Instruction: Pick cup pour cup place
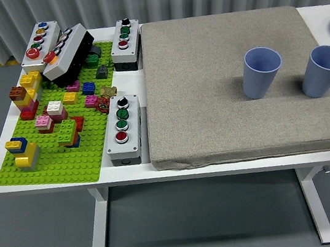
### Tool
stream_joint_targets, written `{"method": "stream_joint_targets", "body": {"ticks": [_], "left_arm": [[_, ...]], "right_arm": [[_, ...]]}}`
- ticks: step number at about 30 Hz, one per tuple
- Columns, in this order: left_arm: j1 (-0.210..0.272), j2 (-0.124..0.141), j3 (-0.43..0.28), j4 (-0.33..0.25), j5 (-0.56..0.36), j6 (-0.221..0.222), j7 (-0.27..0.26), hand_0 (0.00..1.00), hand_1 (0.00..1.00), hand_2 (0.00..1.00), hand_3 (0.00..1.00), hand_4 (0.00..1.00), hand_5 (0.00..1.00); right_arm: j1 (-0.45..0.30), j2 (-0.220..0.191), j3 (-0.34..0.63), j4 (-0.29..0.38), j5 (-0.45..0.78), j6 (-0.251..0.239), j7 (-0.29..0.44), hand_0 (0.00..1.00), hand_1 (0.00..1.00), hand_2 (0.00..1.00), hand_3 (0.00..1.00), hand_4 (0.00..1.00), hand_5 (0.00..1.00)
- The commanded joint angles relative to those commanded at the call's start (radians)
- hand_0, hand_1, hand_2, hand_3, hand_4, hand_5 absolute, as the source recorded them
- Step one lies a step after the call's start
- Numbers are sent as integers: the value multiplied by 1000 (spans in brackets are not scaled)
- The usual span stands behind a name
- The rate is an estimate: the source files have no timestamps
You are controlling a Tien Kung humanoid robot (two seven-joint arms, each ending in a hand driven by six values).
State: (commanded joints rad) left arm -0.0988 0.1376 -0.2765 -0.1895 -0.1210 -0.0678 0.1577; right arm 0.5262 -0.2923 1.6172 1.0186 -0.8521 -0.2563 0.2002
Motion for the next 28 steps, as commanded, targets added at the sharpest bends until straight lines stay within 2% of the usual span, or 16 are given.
{"method": "stream_joint_targets", "body": {"ticks": [28], "left_arm": [[1,0,-2,-1,3,0,2,859,860,926,809,644,884]], "right_arm": [[1,-4,-3,2,-10,15,-10,867,832,875,861,854,998]]}}
